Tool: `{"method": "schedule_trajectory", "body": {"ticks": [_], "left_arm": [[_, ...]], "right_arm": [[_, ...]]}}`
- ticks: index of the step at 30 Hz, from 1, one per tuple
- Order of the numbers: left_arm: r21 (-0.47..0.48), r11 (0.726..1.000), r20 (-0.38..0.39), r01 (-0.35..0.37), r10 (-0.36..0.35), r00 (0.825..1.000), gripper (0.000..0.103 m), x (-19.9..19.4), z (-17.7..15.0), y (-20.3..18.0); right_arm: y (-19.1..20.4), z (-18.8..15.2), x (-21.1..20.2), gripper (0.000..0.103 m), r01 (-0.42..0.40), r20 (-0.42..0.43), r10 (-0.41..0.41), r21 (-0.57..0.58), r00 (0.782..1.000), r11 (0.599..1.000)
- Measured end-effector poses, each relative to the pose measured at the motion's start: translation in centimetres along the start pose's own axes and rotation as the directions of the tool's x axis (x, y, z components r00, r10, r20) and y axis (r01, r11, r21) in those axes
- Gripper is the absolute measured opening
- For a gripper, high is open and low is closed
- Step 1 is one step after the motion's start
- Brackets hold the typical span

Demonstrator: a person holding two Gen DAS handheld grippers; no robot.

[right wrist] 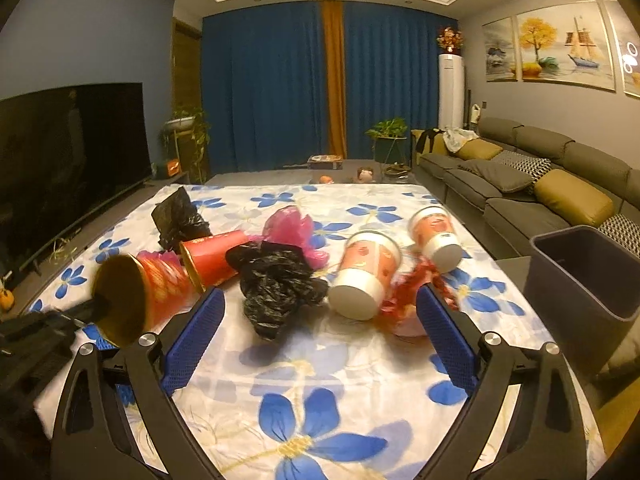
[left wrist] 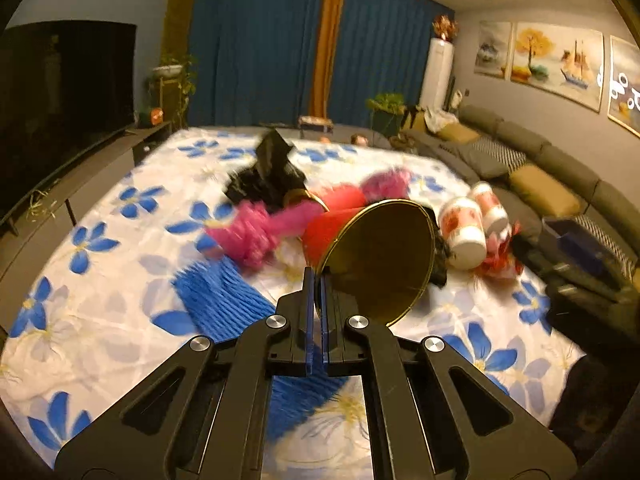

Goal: Collect trash
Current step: 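Grasp the red paper cup with the left gripper while the right gripper grasps the black plastic bag, then lift and carry the red cup and black bag toward the grey bin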

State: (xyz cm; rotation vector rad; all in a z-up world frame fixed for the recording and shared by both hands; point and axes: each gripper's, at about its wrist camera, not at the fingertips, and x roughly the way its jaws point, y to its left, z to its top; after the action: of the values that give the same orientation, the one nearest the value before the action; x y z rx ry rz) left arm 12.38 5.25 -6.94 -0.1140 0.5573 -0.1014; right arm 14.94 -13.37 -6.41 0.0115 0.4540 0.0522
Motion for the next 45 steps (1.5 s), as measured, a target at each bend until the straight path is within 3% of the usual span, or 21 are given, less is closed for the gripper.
{"method": "schedule_trajectory", "body": {"ticks": [7, 12, 22, 24, 30, 32, 34, 45], "left_arm": [[-0.040, 0.999, 0.086, -0.019, 0.022, 0.996, 0.002, -2.2, 1.8, 2.0], [-0.049, 0.999, 0.081, -0.022, 0.026, 0.996, 0.002, -1.8, 2.2, 2.7], [-0.063, 0.998, 0.071, -0.015, 0.020, 0.997, 0.002, -0.7, 2.6, 3.5], [-0.068, 0.998, 0.067, -0.013, 0.017, 0.998, 0.002, -0.6, 2.6, 3.6], [-0.066, 0.998, 0.064, -0.011, 0.015, 0.998, 0.002, -0.7, 2.6, 3.3], [-0.067, 0.998, 0.062, -0.013, 0.017, 0.998, 0.002, -0.6, 2.6, 3.3], [-0.067, 0.998, 0.062, -0.015, 0.019, 0.998, 0.002, -0.7, 2.6, 3.3], [-0.070, 0.997, 0.079, -0.016, 0.022, 0.997, 0.002, -1.8, 2.6, 2.9]], "right_arm": [[1.9, 0.4, 3.6, 0.084, -0.012, -0.034, 0.012, -0.015, 0.999, 1.000], [2.9, 0.4, 6.3, 0.082, -0.018, -0.085, 0.015, -0.035, 0.996, 0.999], [3.6, -0.3, 10.3, 0.066, -0.035, -0.197, 0.025, -0.047, 0.980, 0.998], [3.6, -0.3, 10.8, 0.060, -0.044, -0.220, 0.033, -0.047, 0.975, 0.998], [3.5, -0.7, 12.1, 0.027, -0.086, -0.294, 0.073, -0.030, 0.953, 0.996], [3.5, -0.8, 12.0, 0.012, -0.103, -0.292, 0.090, -0.029, 0.952, 0.994], [3.7, -0.9, 11.4, 0.008, -0.114, -0.272, 0.098, -0.046, 0.957, 0.992], [2.1, 0.8, 3.4, 0.007, -0.164, -0.096, 0.158, -0.050, 0.983, 0.985]]}}
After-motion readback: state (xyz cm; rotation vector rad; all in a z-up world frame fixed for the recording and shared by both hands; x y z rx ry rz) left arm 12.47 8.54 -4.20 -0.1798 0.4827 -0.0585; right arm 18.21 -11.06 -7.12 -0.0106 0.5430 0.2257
